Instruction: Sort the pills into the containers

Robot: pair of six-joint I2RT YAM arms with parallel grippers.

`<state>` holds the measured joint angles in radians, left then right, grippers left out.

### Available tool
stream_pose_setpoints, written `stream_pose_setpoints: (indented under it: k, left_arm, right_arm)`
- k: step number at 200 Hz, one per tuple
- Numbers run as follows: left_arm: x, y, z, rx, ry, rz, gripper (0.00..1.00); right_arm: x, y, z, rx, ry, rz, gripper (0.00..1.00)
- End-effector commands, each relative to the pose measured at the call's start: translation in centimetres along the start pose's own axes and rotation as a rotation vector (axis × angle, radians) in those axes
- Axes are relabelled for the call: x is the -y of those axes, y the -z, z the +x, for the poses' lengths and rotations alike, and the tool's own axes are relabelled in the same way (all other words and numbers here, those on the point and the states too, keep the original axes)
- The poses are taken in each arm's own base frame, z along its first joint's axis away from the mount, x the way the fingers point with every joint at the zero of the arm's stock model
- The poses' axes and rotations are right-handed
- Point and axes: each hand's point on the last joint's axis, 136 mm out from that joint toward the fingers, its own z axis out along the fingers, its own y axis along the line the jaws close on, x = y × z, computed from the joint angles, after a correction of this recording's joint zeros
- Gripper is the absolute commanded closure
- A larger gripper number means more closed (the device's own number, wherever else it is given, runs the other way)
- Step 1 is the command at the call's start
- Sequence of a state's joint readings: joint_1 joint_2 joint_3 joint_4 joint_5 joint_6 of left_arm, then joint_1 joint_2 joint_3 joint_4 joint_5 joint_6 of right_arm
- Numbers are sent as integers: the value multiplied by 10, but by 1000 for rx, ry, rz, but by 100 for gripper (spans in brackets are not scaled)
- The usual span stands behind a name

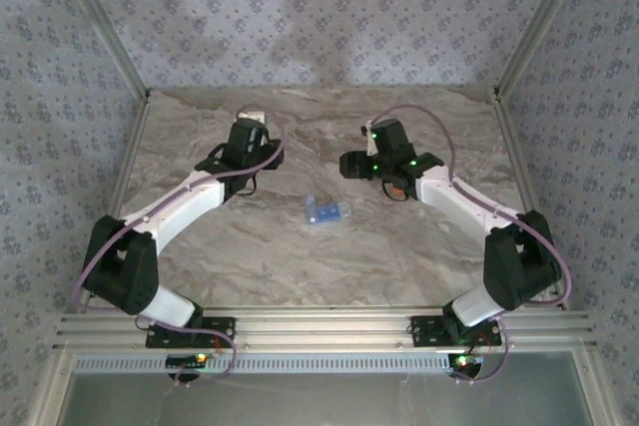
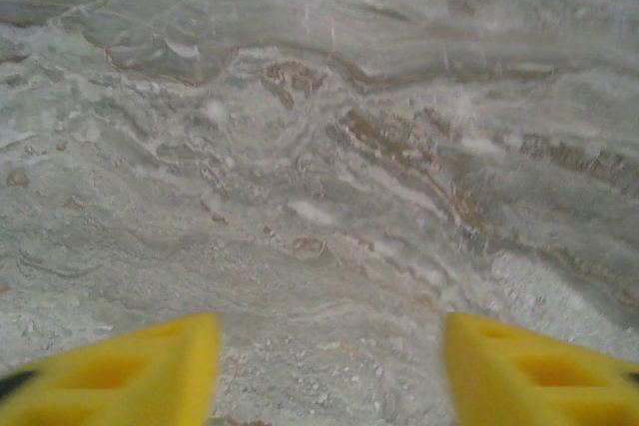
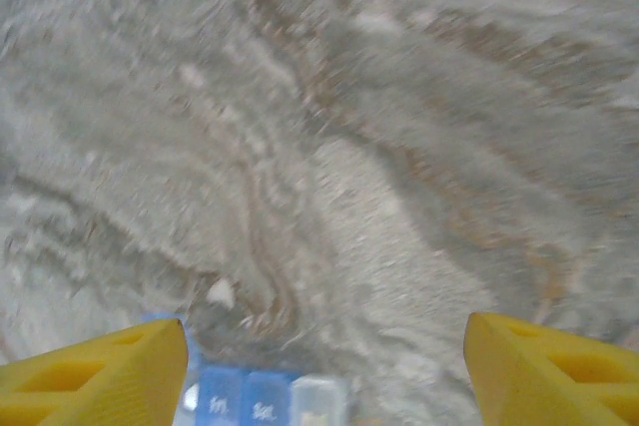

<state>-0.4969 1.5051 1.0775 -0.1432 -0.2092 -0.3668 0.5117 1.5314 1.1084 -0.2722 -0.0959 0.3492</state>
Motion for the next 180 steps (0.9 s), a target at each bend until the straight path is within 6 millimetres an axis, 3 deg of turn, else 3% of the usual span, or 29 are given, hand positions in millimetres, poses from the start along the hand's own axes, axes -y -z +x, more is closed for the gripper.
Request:
stream_pose_setpoints:
  k: [1,5,21,88,180]
  left_arm:
    - [5,-5,5,-90,-7,14,90]
    - [4,-7,7,-105,-15,4,100]
    - [1,-16,17,-174,-52,-19,100]
    - [28,-35,55,-346,-79,110,100]
    - [53,-48,82,-452,-58,222,100]
  right_arm:
    - [-7,-14,27,-122,16,-40,25]
    - [-7,-16,30,-135,16,-41,25]
    - [-6,-25,44,-181,20,-42,26]
    - [-7,-43,84,-320,90,15,27]
    - [2,-56,104,-389,97,52,28]
